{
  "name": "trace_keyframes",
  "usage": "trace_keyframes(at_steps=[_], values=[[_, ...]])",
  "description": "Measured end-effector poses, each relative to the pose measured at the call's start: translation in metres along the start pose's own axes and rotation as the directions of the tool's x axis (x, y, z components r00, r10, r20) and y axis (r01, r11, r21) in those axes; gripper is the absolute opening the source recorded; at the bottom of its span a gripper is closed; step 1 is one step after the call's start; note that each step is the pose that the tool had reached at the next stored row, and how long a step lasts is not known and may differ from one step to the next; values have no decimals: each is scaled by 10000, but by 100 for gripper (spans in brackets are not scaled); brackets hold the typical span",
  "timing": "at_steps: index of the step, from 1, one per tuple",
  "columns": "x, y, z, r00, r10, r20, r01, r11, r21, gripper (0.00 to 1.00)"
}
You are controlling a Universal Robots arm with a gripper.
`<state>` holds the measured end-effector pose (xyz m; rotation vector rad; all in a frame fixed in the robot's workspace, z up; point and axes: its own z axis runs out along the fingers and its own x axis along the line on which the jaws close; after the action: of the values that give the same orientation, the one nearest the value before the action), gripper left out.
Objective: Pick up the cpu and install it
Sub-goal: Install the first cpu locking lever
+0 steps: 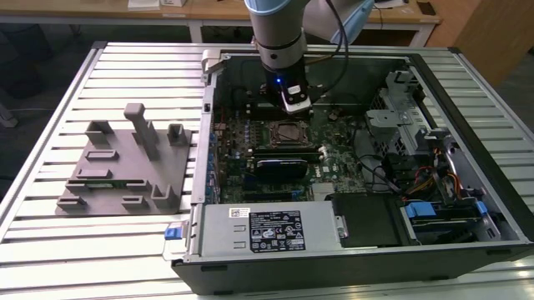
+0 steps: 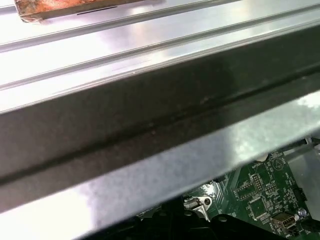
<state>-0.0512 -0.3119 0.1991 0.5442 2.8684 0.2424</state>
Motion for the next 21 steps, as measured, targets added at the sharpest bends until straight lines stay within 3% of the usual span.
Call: trace_keyframes(at_steps=[10,17,21], values=[[10,22,7,10000,-10,-2,10,10000,-2,11],[12,14,26,9999,-23,112,23,10000,-50,11],[2,-11,25,9999,-26,139,27,10000,-59,11]])
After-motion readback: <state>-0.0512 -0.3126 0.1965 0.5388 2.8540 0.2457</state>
